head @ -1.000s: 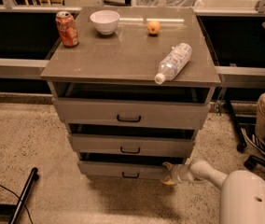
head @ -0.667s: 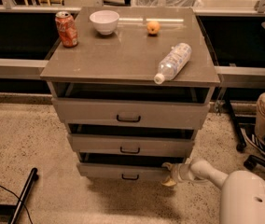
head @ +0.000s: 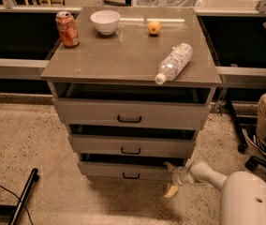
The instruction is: Open bottom drawer
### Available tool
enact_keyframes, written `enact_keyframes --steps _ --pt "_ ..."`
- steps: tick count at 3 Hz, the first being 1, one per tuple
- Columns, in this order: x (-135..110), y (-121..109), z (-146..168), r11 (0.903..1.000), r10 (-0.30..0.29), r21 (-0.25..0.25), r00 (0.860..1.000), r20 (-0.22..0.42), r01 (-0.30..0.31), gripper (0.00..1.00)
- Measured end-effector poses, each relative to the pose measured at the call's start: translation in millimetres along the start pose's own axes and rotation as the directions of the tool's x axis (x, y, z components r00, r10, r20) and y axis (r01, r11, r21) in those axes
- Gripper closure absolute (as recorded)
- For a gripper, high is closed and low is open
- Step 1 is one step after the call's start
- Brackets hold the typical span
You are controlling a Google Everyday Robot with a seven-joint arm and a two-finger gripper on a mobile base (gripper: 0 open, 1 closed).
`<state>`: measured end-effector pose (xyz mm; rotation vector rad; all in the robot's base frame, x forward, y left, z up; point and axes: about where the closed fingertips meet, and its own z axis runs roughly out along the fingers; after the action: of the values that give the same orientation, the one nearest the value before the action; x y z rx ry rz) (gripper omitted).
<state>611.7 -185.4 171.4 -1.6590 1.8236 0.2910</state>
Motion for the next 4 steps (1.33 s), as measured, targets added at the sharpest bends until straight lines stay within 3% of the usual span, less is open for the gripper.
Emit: enact_keyframes --steps 1,2,3,4 --pt "0 0 1 1.0 -0.001 -0.001 1.0 -0.001 0.001 0.0" --pt "-4 10 5 0.9988 -0.026 -0.042 0.998 -0.053 0.024 0.19" --pt "-7 31 2 0.9934 -0.057 -0.106 0.99 -0.131 0.043 0.5" --pt "-11 39 -3 0.9907 -0.064 -0.128 0.988 -0.14 0.046 0.73"
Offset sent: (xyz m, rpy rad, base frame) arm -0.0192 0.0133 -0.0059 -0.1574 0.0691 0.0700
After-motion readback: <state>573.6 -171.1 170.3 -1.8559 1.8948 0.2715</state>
